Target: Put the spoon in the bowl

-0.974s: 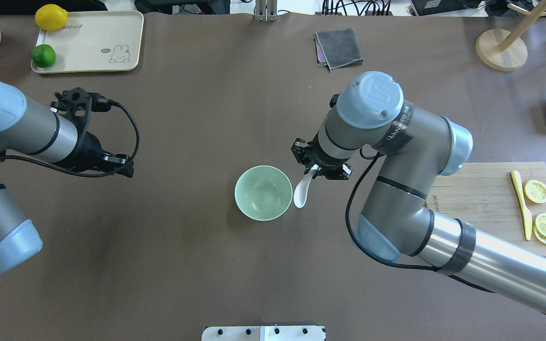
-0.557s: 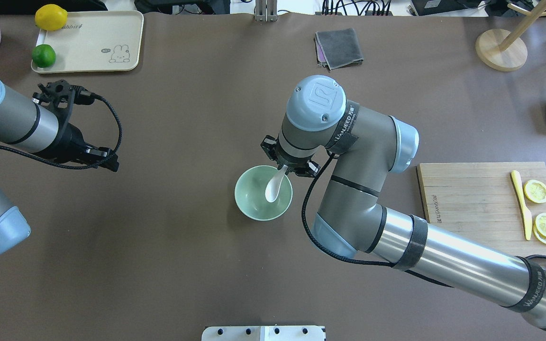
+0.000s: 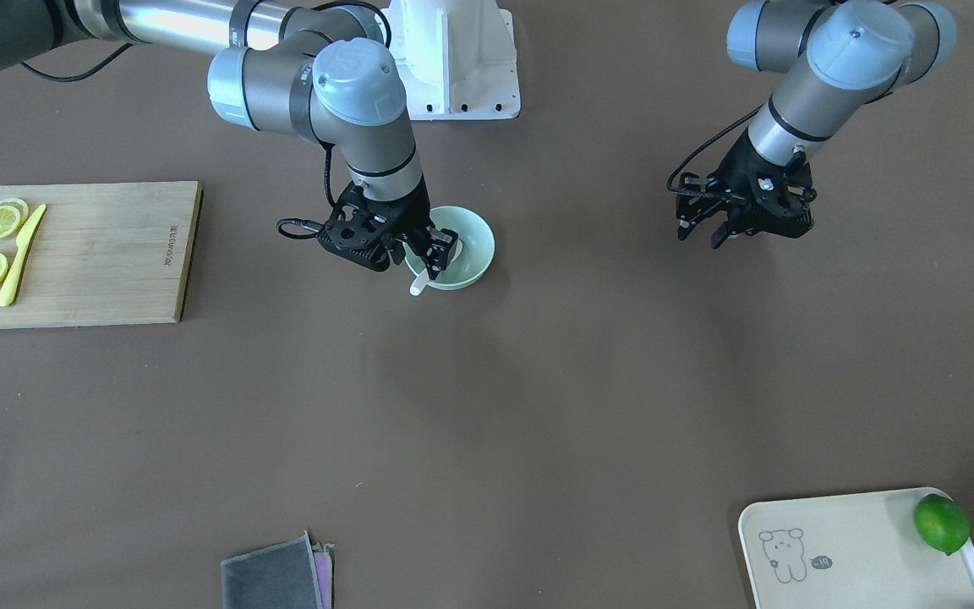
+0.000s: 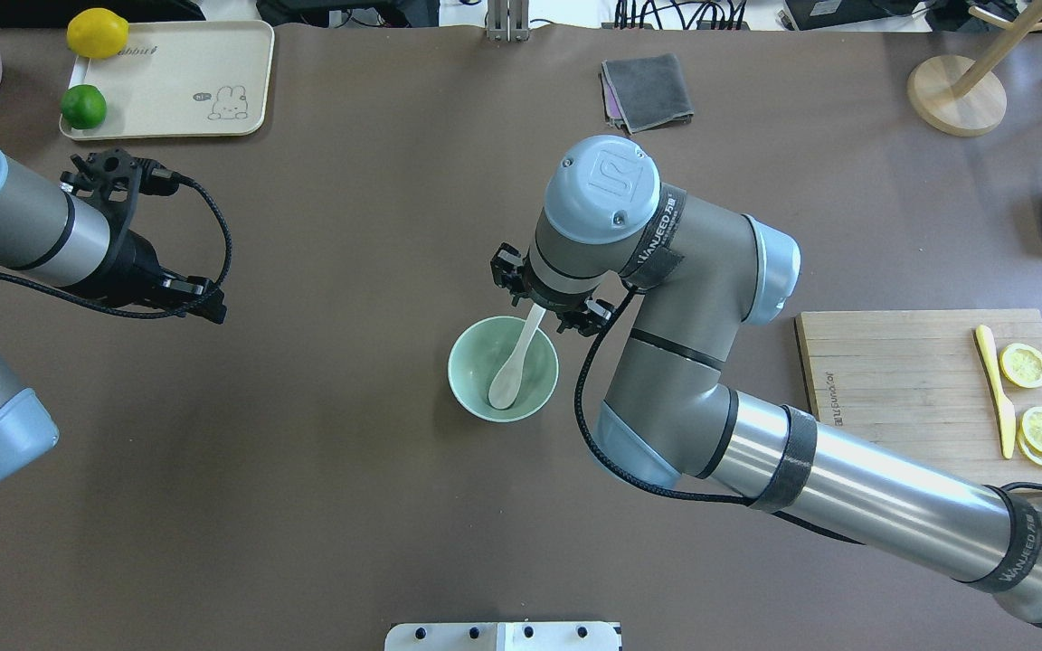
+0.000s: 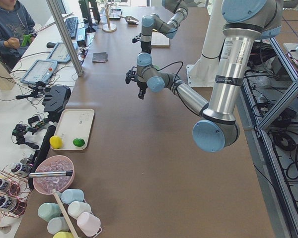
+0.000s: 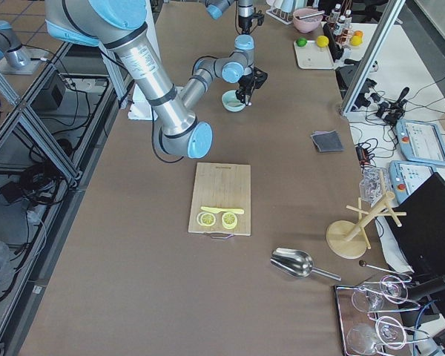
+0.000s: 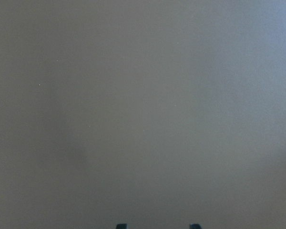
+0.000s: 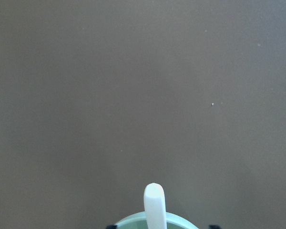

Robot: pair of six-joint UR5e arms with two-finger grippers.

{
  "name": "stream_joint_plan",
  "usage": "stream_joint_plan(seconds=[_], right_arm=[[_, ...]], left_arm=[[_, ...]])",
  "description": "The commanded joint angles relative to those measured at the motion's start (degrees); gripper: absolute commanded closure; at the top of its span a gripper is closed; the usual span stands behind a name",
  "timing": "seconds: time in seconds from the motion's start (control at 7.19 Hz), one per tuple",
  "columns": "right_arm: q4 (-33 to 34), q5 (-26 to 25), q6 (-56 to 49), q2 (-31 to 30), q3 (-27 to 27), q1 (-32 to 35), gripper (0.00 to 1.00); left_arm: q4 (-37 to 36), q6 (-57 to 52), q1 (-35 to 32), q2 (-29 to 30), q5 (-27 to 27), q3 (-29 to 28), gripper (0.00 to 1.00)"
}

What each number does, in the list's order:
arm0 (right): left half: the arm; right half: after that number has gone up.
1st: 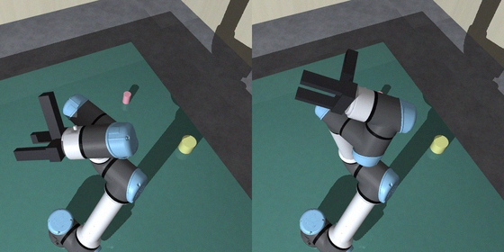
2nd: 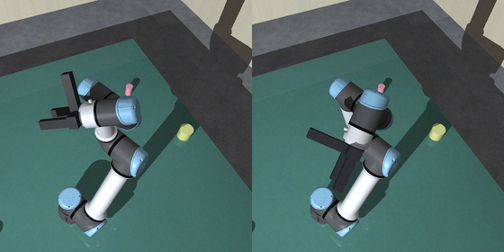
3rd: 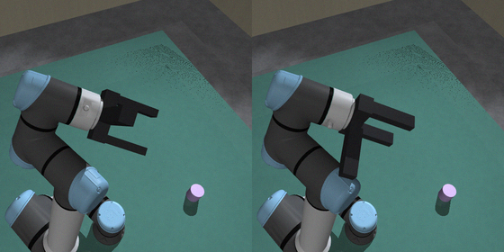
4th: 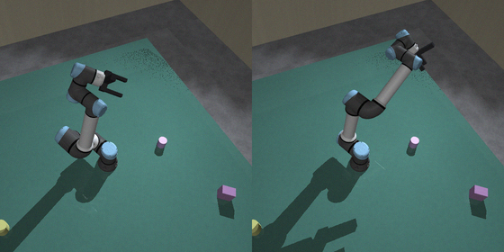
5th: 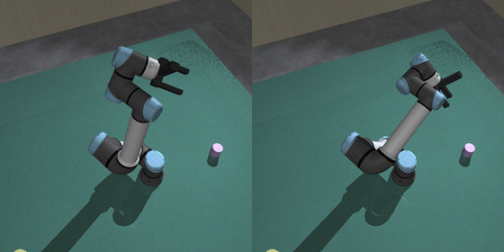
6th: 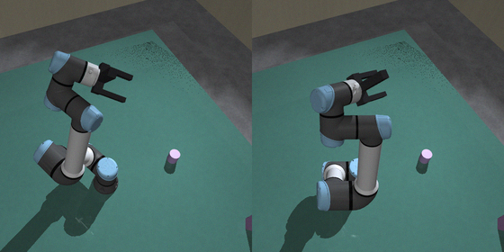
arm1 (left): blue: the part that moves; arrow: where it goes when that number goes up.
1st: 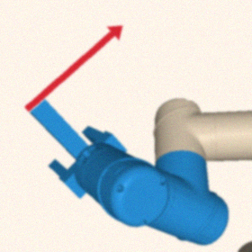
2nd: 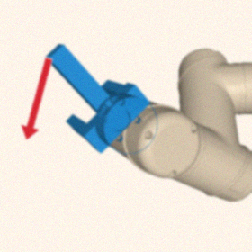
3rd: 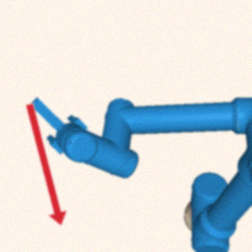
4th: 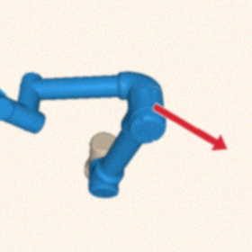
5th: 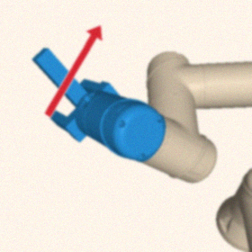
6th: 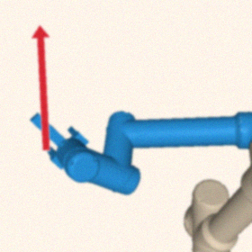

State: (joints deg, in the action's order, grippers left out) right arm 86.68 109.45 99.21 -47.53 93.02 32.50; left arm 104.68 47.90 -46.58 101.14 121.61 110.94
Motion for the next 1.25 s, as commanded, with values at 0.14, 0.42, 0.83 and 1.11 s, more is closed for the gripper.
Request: stream_joint_plan(seconds=[0.14,0.42,0.83,1.11], right_arm=[[0.33,4.97,-9.23,-14.18,14.06,6.41,0.00],[0.24,11.10,-26.70,-29.56,23.23,14.39,0.00],[0.33,18.86,-63.49,-45.93,22.92,33.87,0.00],[0.42,24.38,-85.39,-49.58,15.40,47.94,0.00]], left_arm=[[-1.13,-3.74,-4.11,-1.03,1.95,-0.54,0.46],[-4.80,-18.28,-13.83,-5.41,5.55,-2.03,0.43],[-13.79,-46.08,-32.28,-12.61,11.51,-1.95,0.24],[-13.54,-54.54,-39.52,-18.75,13.65,-2.12,0.03]])
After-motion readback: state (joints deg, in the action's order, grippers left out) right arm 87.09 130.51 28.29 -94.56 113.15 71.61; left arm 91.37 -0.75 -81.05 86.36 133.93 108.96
